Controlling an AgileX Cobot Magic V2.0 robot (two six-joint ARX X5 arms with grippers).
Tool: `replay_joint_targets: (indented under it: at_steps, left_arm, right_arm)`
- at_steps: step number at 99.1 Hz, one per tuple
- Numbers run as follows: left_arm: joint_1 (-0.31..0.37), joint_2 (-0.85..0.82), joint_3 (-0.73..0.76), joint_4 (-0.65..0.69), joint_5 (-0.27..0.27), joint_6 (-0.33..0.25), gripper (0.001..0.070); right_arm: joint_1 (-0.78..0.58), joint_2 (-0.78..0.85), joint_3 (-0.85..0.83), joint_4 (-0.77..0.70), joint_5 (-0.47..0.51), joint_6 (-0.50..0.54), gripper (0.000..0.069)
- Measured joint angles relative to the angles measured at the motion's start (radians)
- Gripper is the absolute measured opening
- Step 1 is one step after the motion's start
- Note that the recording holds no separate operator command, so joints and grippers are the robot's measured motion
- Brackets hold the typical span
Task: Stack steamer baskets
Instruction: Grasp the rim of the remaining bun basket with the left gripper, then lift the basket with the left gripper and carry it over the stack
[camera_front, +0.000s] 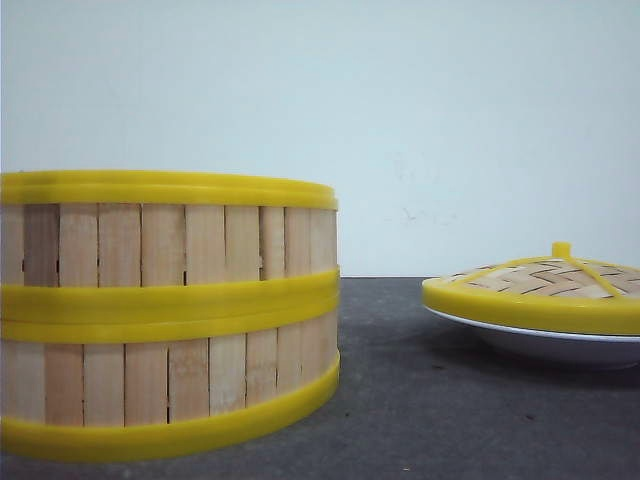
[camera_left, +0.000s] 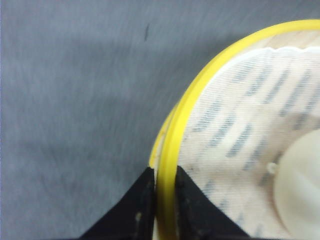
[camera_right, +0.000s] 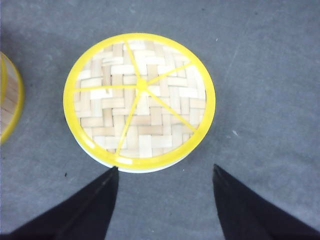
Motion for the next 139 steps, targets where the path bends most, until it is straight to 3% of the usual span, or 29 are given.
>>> replay_joint_targets:
  at_steps: [22, 49, 92, 139]
  left_arm:
    - [0.0, 0.0, 0.224, -0.159, 0.04, 0.0, 0.0026]
    - [-0.014, -0.003, 0.454, -0.413, 0.196, -0.001, 0.0026]
    - [-0.171, -0.248, 0.449, -0.603, 0.212, 0.03, 0.0026]
    - [-0.328, -0.553, 0.163, -0.605, 0.214, 0.04, 0.0026]
  right_arm:
    - [0.0, 0.0, 0.0, -0.002, 0.0, 0.0, 0.0363]
    - [0.0, 0.0, 0.0, 0.003, 0.0, 0.0, 0.0363]
    - [0.0, 0.0, 0.0, 0.003, -0.003, -0.004, 0.0363]
    - [0.0, 0.0, 0.0, 0.019, -0.005, -0.012, 0.0363]
